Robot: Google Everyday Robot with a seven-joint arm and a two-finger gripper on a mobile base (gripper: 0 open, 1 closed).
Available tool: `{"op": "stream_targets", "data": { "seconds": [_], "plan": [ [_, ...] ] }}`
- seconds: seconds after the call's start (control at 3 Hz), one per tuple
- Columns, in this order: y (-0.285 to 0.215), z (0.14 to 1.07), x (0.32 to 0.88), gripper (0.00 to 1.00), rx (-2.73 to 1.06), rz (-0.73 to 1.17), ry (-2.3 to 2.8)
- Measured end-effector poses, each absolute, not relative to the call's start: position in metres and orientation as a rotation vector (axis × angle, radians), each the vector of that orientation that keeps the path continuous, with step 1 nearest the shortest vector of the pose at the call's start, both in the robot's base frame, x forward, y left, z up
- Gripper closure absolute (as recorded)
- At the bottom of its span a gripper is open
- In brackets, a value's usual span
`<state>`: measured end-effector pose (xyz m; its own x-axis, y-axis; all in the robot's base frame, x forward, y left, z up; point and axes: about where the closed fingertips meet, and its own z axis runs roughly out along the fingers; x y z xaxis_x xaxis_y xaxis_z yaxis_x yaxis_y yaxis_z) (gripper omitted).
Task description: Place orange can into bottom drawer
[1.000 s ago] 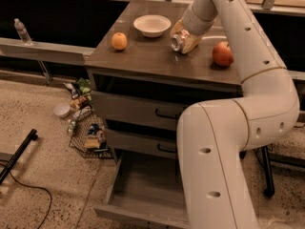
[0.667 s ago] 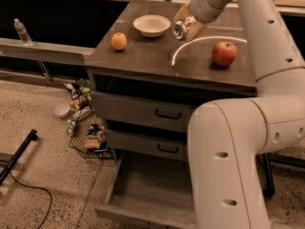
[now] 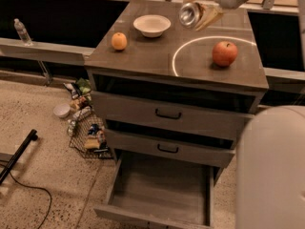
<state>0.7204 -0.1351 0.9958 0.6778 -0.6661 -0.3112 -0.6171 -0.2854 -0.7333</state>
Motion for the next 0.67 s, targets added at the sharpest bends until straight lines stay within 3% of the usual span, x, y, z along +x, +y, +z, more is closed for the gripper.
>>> {"op": "stream_targets", "data": {
  "seconds": [0.67],
  "plan": [
    [-0.166,1.087,0.625,1.0,-1.76,-0.192,0.912]
  ]
}}
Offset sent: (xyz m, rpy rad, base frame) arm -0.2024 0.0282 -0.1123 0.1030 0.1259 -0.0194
